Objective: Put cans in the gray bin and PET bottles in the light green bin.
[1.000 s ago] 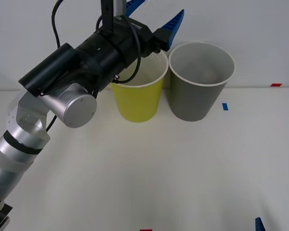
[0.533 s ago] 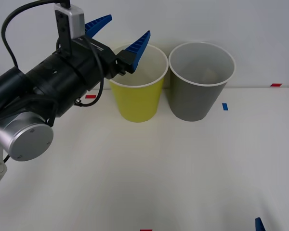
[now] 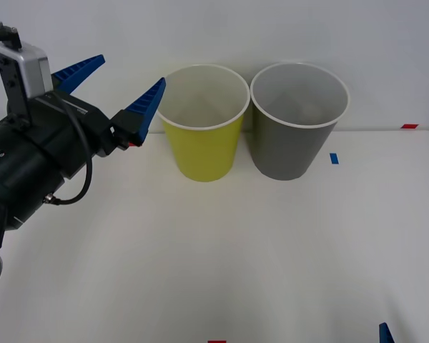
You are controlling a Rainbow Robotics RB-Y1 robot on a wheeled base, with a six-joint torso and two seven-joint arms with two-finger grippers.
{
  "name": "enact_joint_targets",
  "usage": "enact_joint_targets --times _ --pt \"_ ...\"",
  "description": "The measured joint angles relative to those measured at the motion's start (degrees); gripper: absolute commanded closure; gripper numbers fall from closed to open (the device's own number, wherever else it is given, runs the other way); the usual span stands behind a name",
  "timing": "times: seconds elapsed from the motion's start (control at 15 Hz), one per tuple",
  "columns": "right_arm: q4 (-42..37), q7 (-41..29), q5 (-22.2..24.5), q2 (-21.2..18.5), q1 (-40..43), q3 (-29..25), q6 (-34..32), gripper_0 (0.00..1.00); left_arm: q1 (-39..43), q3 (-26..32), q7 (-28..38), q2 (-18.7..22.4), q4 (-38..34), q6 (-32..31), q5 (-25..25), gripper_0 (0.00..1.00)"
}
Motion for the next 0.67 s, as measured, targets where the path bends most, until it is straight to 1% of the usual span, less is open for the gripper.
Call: enact_joint_targets --times 0.27,0.47,0.67 --pt "0.0 0.0 0.0 0.0 0.0 0.0 0.0 0.00 7.8 3.6 -0.5 0.6 -4.8 -1.4 0.3 0.00" --pt "0.0 0.0 0.0 0.0 0.0 0.0 0.0 0.00 14.4 3.1 -1.4 0.6 -4.8 -8.8 0.1 0.00" --pt "0.0 0.0 0.0 0.0 0.0 0.0 0.0 0.00 21.9 1.8 -2.4 0.6 -3.7 -17.0 -1.8 0.00"
